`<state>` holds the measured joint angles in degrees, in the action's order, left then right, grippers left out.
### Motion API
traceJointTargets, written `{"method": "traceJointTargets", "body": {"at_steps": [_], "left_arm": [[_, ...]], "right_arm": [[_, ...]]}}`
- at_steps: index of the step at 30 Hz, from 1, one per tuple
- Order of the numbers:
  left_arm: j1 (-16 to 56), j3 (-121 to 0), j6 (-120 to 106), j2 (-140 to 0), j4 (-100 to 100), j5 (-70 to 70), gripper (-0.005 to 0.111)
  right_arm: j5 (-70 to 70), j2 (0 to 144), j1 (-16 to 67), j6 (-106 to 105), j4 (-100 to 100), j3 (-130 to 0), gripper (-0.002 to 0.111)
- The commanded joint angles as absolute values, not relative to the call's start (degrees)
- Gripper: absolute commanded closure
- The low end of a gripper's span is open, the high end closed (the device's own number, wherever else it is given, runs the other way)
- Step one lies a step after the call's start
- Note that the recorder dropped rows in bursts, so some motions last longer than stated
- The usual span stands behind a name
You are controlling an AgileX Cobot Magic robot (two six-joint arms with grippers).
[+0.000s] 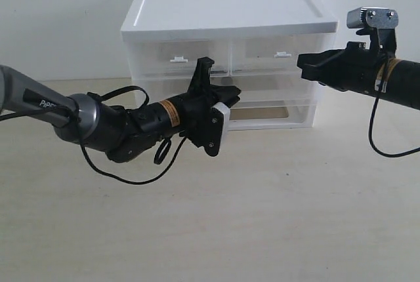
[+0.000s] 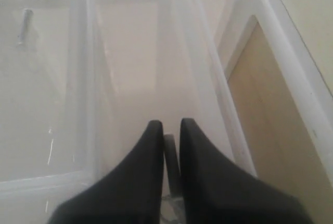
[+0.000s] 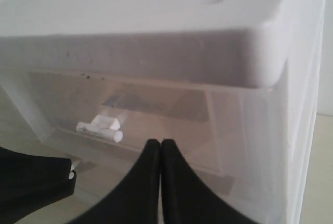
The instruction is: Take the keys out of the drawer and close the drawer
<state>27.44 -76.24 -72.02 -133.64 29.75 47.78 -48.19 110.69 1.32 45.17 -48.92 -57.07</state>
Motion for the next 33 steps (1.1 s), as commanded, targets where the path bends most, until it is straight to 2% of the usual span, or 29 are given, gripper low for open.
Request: {"method": "traceJointTargets", "body": {"at_steps": [1, 16, 25, 28, 32, 33], "left_arm": [[28.1, -74.1, -72.0, -132.3, 20.8, 43.6, 0.102], [33.7, -65.0, -80.2, -127.2, 12.9, 46.9, 0.102], [33.7, -64.6, -80.1, -126.7, 12.9, 49.9, 0.102], [33.0, -65.0, -77.4, -126.7, 18.8, 49.9, 0.092], [31.5, -65.3, -74.5, -126.7, 21.6, 49.9, 0.072], [31.2, -65.4, -74.4, -126.7, 21.7, 49.9, 0.072]], "right_arm": [[-46.8, 110.7, 1.2, 44.5, -45.9, -58.0, 0.108], [-45.6, 110.7, 1.2, 44.5, -45.7, -58.0, 0.108], [-45.6, 110.7, 1.2, 44.6, -45.7, -58.0, 0.108], [-45.6, 110.7, 1.2, 44.6, -45.7, -58.0, 0.108], [-45.6, 110.7, 1.2, 44.6, -45.7, -58.0, 0.108], [-45.6, 110.7, 1.2, 44.6, -45.7, -58.0, 0.108]]}}
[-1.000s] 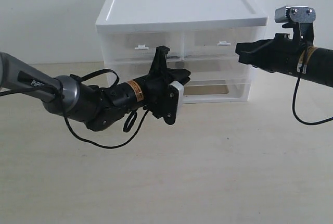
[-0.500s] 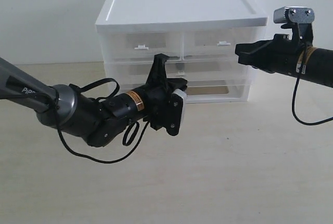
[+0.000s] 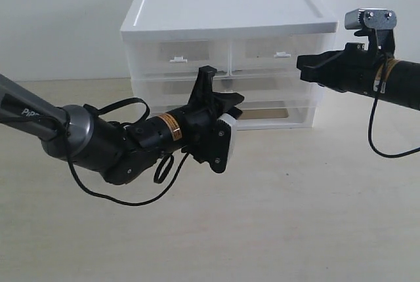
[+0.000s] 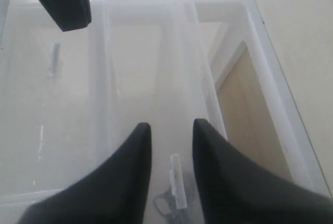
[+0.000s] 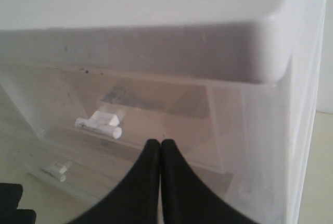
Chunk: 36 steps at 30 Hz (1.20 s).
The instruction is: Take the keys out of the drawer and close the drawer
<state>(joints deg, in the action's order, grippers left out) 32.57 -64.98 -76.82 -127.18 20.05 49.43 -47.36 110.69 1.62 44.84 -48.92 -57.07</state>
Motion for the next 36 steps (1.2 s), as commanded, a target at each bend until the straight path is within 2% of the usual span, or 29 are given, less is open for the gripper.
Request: {"method": "traceJointTargets", "body": {"at_steps": [1, 9, 18, 20, 23, 24, 29, 36], "left_arm": [[30.9, -65.4, -74.6, -126.7, 21.9, 49.9, 0.072], [27.5, -69.1, -69.0, -129.1, 31.8, 49.9, 0.074], [26.5, -74.7, -69.0, -133.9, 32.6, 50.1, 0.074], [26.5, -75.1, -69.0, -134.0, 32.4, 50.1, 0.078], [26.5, -75.1, -69.5, -134.0, 32.4, 50.1, 0.100], [26.5, -75.1, -70.0, -134.0, 31.5, 50.1, 0.102], [27.3, -74.1, -70.6, -133.8, 28.0, 49.9, 0.102], [32.8, -67.5, -76.3, -128.6, 24.2, 49.4, 0.102]], "right_arm": [[-45.6, 110.7, 1.2, 44.6, -45.7, -58.0, 0.108], [-45.6, 110.7, 1.2, 44.3, -45.7, -58.0, 0.108], [-45.6, 110.7, 1.2, 44.3, -45.7, -58.0, 0.108], [-45.6, 110.7, 1.2, 44.2, -45.7, -58.0, 0.108], [-45.5, 110.7, 1.2, 44.2, -45.7, -58.0, 0.108], [-45.1, 110.7, 1.2, 44.2, -45.7, -58.0, 0.108], [-45.1, 110.7, 1.2, 44.2, -45.7, -58.0, 0.108], [-44.9, 110.7, 1.2, 44.1, -45.6, -58.0, 0.108]]}}
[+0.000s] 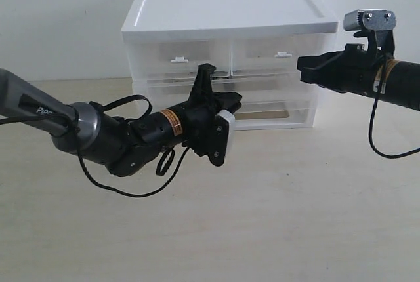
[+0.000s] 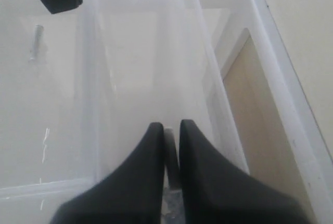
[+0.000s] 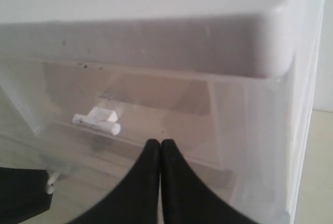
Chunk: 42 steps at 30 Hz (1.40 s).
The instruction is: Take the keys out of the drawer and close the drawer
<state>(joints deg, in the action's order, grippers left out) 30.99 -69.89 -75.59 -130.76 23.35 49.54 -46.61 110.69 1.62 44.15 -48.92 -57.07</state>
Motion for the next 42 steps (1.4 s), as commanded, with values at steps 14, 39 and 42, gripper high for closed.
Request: {"method": "traceJointTargets", "body": {"at_steps": [14, 39, 42], "left_arm": [[36.3, -53.3, -82.3, -122.8, 17.2, 56.2, 0.102], [40.6, -67.1, -22.4, -99.2, 21.0, -4.2, 0.102], [40.6, -72.1, -22.6, -99.3, 18.2, -14.1, 0.088]], "right_arm": [[-44.9, 110.7, 1.2, 44.1, -45.6, -58.0, 0.108], [-44.8, 110.7, 1.2, 44.6, -45.7, -58.0, 0.108], [-44.8, 110.7, 1.2, 44.6, -45.8, -58.0, 0.108]]}}
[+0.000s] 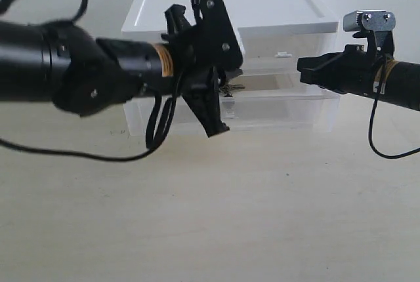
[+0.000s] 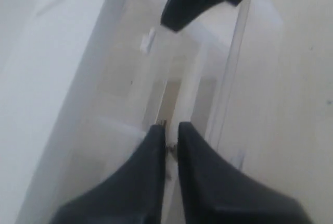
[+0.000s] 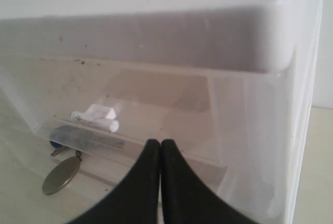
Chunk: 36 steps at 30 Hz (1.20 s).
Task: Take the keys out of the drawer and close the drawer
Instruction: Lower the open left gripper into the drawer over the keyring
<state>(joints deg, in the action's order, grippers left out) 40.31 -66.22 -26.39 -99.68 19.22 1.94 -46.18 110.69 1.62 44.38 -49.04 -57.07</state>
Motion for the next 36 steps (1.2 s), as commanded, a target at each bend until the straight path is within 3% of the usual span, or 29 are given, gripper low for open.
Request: {"method": "traceJointTargets", "body": {"at_steps": [1, 4, 5, 6, 11, 36], "left_arm": [[40.6, -72.9, -23.2, -99.3, 17.3, -15.7, 0.078], [40.6, -73.4, -23.8, -99.3, 16.7, -17.0, 0.044], [40.6, -73.4, -24.2, -99.3, 16.7, -17.8, 0.036], [40.6, -73.4, -24.9, -99.4, 16.7, -18.6, 0.034], [40.6, -73.6, -26.7, -101.7, 16.7, -20.5, 0.048], [36.6, -76.8, -31.3, -112.8, 17.1, -13.9, 0.049]], "right_arm": [[-44.8, 110.7, 1.2, 44.6, -45.8, -58.0, 0.108], [-44.8, 110.7, 1.2, 44.7, -46.2, -58.0, 0.108], [-44.8, 110.7, 1.2, 44.7, -46.2, -58.0, 0.108], [-44.8, 110.7, 1.2, 44.9, -46.4, -58.0, 0.108], [-44.8, 110.7, 1.2, 45.1, -46.7, -58.0, 0.108], [-44.8, 110.7, 1.2, 45.1, -46.7, -58.0, 0.108]]}}
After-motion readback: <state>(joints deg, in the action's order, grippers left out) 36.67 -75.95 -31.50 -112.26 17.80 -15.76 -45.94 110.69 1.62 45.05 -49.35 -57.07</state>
